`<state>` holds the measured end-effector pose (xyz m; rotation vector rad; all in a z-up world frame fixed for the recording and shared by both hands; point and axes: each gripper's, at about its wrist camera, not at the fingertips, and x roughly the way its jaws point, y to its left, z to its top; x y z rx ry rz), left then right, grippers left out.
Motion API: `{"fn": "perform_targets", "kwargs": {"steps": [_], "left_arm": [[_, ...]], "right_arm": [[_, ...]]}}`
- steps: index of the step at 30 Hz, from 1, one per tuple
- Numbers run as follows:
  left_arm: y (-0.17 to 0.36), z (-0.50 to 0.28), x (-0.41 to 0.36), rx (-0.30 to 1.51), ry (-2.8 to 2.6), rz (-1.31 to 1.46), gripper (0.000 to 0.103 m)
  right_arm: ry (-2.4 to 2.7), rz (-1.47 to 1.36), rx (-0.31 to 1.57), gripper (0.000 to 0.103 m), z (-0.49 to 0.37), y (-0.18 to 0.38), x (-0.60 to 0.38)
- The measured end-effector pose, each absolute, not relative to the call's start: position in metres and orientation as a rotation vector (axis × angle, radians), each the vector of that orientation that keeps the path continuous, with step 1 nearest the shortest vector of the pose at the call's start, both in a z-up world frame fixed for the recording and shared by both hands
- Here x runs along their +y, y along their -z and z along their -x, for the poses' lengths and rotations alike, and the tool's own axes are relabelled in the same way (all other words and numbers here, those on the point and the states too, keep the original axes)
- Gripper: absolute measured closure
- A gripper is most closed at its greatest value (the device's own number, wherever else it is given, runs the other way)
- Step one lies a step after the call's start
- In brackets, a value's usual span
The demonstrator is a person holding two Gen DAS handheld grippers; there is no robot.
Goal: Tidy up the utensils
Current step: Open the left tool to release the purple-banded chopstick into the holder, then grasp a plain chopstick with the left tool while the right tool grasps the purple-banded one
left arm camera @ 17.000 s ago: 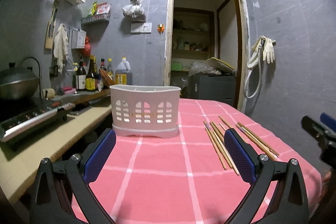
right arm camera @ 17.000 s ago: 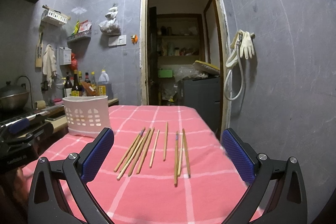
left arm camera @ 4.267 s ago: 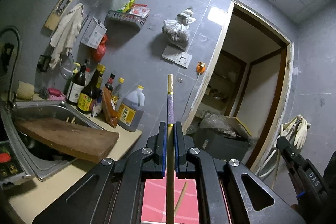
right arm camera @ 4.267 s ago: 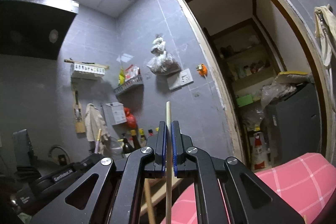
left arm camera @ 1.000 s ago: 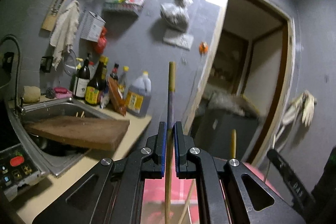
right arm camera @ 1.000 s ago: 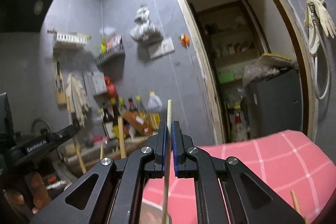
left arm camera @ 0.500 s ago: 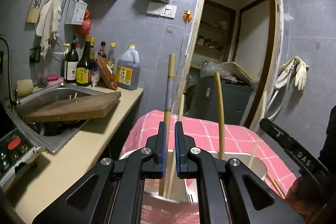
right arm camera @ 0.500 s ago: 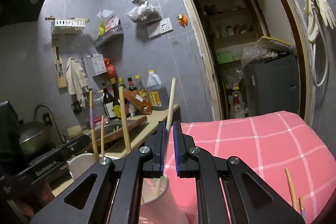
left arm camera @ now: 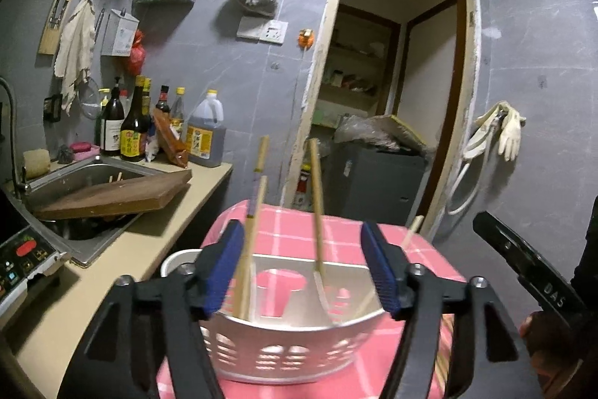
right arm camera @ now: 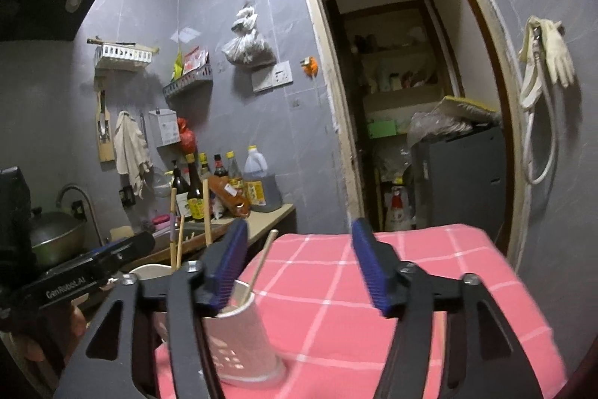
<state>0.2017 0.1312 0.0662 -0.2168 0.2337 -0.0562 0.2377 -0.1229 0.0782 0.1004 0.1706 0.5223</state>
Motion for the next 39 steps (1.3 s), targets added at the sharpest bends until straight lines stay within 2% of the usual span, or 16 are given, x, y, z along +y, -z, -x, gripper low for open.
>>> {"fn": "perform_targets", "kwargs": {"steps": [3,5,6,10,17,25,39], "left_arm": [[-0.071,-0.193,0.12,0.221,0.077,0.223,0.025],[-0.072,-0.186,0.11,0.203,0.089,0.227,0.013],[-0.072,-0.182,0.105,0.196,0.093,0.223,0.012],[-0.071,-0.171,0.082,0.184,0.12,0.203,0.006],[-0.06,-0.163,0.042,0.22,0.169,0.177,0.005],[-0.026,-0.178,0.008,0.365,0.181,0.138,0.005],[0.021,-0.202,-0.026,0.582,0.22,0.037,0.006]], "right_arm": [[-0.504,-0.101,0.17,0.009,-0.226,-0.083,-0.144],[-0.493,-0.101,0.172,0.002,-0.22,-0.085,-0.159],[-0.479,-0.101,0.171,0.0,-0.216,-0.086,-0.168],[-0.437,-0.081,0.162,0.0,-0.204,-0.088,-0.193],[-0.371,0.007,0.143,0.0,-0.181,-0.082,-0.221],[-0.32,0.081,0.168,0.0,-0.175,-0.059,-0.238],[-0.292,0.047,0.351,0.0,-0.203,-0.016,-0.259]]}}
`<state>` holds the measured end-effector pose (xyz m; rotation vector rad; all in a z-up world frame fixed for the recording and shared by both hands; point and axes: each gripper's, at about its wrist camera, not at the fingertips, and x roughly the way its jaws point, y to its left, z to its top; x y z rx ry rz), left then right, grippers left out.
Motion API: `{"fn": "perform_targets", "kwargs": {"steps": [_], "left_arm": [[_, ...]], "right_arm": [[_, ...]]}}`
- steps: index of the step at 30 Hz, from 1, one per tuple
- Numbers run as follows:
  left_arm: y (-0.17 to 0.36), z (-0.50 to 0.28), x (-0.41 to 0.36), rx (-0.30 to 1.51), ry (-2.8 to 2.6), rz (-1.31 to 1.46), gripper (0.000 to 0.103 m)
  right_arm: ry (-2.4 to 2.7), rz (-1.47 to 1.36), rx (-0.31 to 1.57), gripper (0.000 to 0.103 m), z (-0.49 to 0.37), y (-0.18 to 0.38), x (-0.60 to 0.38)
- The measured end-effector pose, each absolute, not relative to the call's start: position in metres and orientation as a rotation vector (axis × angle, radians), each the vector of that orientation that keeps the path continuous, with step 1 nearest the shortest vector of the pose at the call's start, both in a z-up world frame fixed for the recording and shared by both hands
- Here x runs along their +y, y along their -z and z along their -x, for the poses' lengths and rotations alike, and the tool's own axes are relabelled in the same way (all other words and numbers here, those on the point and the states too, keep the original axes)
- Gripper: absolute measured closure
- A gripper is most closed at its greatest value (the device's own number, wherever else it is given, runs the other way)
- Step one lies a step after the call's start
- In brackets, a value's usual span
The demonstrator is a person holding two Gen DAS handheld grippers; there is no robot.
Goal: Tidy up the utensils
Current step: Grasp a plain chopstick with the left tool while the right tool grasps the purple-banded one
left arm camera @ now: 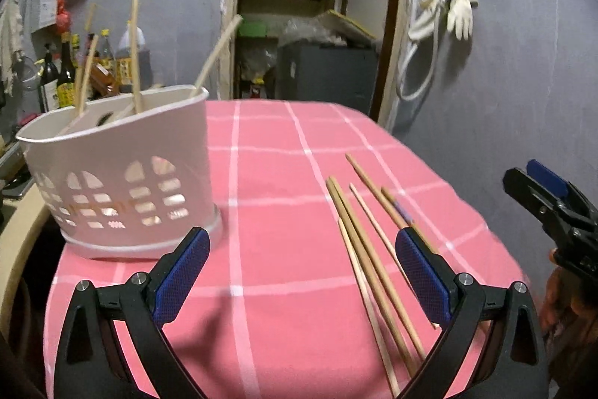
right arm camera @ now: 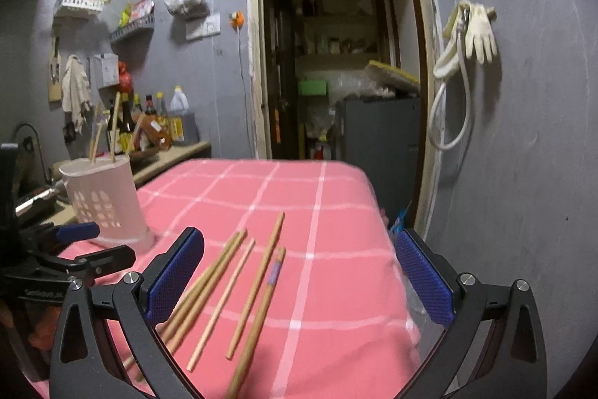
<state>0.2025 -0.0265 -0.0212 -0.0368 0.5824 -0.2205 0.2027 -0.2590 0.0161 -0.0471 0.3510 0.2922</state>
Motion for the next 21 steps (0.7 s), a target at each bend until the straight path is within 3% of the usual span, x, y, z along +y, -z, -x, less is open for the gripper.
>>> {"fn": "perform_targets", "kwargs": {"steps": [3,5,8,14,17,21], "left_arm": [[0.026,-0.208,-0.031,0.621,0.251,0.023,0.006],[0.03,-0.213,-0.036,0.67,0.299,0.018,0.019],[0.038,-0.223,-0.044,0.754,0.339,-0.008,0.04],[0.048,-0.245,-0.053,0.854,0.356,-0.039,0.061],[0.055,-0.252,-0.055,0.887,0.348,-0.045,0.07],[0.06,-0.258,-0.057,0.908,0.342,-0.046,0.071]], "right_arm": [[-0.298,0.044,0.397,0.003,-0.21,-0.012,-0.258],[-0.286,0.065,0.443,0.005,-0.218,-0.009,-0.255],[-0.291,0.085,0.52,0.021,-0.23,-0.002,-0.25],[-0.32,0.086,0.66,0.048,-0.253,0.013,-0.247],[-0.338,0.101,0.708,0.054,-0.261,0.018,-0.242],[-0.361,0.125,0.764,0.061,-0.27,0.026,-0.235]]}}
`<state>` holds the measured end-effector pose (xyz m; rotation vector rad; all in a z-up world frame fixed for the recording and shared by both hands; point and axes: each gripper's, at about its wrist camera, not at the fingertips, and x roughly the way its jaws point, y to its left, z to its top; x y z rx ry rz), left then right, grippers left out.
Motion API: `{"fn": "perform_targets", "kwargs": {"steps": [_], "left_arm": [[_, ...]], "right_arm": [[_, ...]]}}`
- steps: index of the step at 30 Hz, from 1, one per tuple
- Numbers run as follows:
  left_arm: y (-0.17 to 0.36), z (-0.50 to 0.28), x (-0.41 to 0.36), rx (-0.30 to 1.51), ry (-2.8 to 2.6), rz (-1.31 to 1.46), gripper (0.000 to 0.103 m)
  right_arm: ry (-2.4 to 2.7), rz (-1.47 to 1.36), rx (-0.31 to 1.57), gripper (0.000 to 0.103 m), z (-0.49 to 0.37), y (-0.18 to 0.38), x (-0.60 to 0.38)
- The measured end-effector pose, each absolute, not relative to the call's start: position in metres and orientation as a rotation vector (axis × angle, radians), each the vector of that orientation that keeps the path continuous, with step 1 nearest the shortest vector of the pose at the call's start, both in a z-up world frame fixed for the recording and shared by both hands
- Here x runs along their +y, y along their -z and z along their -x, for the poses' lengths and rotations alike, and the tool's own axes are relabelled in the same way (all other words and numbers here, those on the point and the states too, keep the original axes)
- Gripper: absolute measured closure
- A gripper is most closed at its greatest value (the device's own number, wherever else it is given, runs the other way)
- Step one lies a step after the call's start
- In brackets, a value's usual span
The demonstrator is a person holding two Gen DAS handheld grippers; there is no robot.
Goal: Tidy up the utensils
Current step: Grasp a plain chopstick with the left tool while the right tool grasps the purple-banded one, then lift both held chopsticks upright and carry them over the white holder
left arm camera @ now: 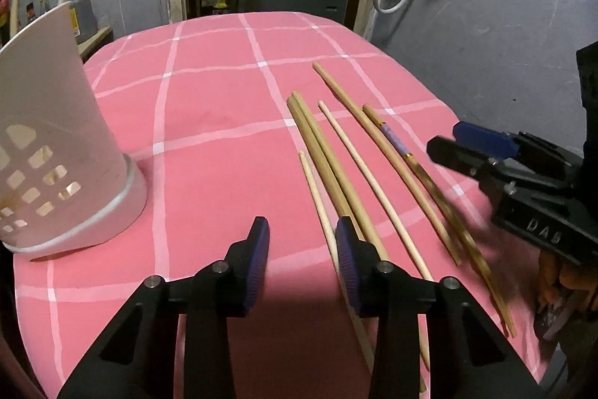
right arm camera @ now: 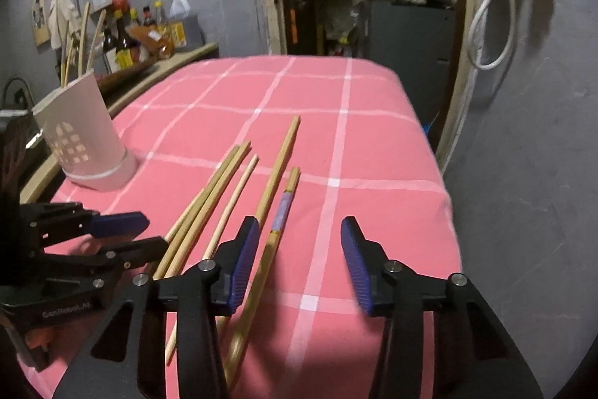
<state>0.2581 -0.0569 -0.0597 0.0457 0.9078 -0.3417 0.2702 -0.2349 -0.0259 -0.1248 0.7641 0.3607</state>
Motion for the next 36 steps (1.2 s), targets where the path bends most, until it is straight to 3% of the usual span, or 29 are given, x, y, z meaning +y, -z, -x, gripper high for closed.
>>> {"fn": "perform_targets", "kwargs": {"steps": [5,19,22,24,26,36], "left_arm": [[0.062,-0.265,-0.061,0.917,0.329,-0.072,0.075],[0.06,-0.281,-0.064,0.932,0.348,-0.026,0.082],[0.06,-0.285,-0.065,0.944,0.357,-0.003,0.088],[0.06,-0.287,-0.066,0.951,0.357,0.01,0.091],[0.059,-0.29,-0.066,0.96,0.354,0.02,0.097],[0.047,-0.282,-0.052,0.938,0.359,0.098,0.1]], "right_arm": [[-0.353,0.142,0.843,0.068,-0.284,0.037,-0.23],[-0.327,0.149,0.936,0.067,-0.315,0.044,-0.216],[-0.344,0.119,0.935,0.079,-0.318,0.043,-0.216],[-0.342,0.108,0.937,0.093,-0.318,0.042,-0.216],[-0.344,0.089,0.946,0.095,-0.319,0.041,-0.217],[-0.382,-0.056,0.87,0.098,-0.299,0.023,-0.227]]}}
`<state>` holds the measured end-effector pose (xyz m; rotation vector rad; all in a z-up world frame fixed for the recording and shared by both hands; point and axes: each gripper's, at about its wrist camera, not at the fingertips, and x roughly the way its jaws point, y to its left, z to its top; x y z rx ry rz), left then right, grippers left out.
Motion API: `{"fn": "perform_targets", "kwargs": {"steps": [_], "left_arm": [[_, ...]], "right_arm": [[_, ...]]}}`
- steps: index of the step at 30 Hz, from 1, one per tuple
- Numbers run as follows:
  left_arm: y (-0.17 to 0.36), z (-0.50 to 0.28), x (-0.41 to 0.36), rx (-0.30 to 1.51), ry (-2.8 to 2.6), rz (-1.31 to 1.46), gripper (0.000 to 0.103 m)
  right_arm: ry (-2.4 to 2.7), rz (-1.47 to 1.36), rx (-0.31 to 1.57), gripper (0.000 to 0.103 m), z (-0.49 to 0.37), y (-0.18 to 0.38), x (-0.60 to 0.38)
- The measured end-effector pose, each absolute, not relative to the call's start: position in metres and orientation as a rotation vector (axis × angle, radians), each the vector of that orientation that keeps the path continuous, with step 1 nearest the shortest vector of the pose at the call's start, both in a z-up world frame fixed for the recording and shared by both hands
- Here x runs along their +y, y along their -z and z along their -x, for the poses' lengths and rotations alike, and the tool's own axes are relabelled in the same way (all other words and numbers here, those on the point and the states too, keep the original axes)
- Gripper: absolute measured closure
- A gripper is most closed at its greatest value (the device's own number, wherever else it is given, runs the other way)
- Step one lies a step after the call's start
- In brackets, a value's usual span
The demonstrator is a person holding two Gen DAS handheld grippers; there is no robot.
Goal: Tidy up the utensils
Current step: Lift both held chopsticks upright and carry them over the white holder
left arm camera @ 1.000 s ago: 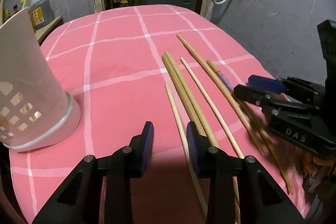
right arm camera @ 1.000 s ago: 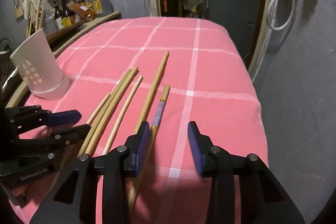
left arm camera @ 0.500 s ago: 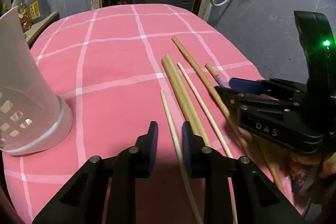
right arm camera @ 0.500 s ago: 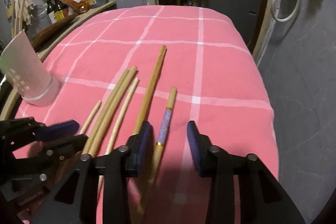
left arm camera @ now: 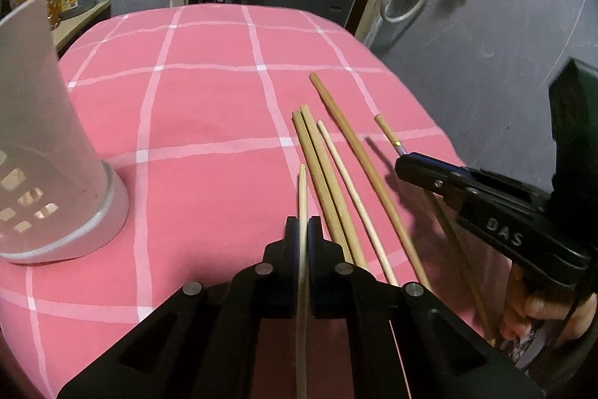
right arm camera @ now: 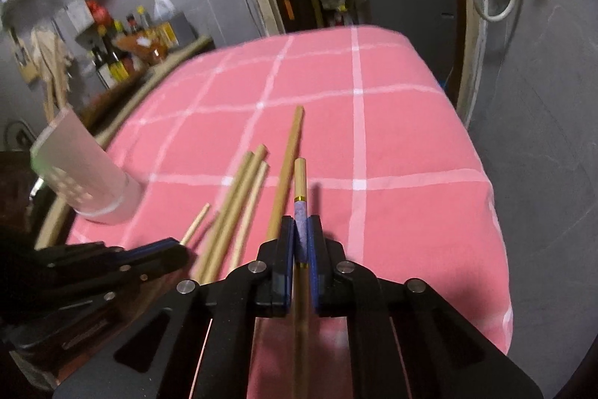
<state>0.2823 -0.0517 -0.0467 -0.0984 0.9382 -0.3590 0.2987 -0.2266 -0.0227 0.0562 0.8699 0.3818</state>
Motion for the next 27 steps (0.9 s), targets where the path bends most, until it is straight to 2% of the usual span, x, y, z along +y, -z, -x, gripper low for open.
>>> {"fn": "perform_targets", "kwargs": {"steps": [6,16,27], "left_arm": [[0.026,-0.262,-0.039,0.823,0.372,0.149,0.1],[-0.027,-0.214,-0.008,0.464,0.331,0.239,0.1],[-0.09,-0.199,0.081,0.203,0.195,0.336,0.1]], "right_arm": [[-0.427,-0.132,0.709,0.098,-0.27,0.002,-0.23],[-0.513,-0.239,0.353,0.098,-0.224,-0.035,-0.216],[-0.662,-0.31,0.057,0.098,-0.223,-0.097,-0.152]]}}
